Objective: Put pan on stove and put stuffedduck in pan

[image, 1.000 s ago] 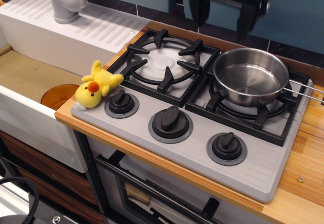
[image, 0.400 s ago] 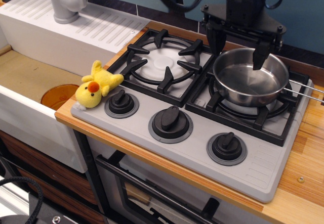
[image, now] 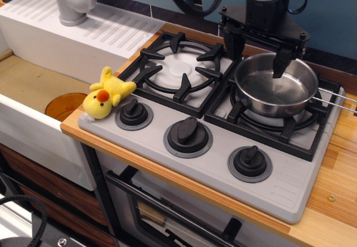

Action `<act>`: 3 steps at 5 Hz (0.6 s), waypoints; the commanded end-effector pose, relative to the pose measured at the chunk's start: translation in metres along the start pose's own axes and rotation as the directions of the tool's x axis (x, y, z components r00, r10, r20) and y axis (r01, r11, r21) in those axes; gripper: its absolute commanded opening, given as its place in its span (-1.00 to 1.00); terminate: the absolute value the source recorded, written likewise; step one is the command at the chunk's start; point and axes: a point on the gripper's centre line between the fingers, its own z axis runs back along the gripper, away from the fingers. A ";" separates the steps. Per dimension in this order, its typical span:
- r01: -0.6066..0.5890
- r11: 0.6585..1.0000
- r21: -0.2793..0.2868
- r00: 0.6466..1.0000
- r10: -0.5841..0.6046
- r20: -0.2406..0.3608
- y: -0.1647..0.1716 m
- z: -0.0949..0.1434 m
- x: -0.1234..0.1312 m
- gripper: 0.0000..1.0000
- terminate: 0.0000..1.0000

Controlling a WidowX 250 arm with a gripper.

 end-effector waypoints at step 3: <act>0.008 1.000 0.014 0.991 -0.010 0.133 0.009 -0.025 0.013 1.00 -1.00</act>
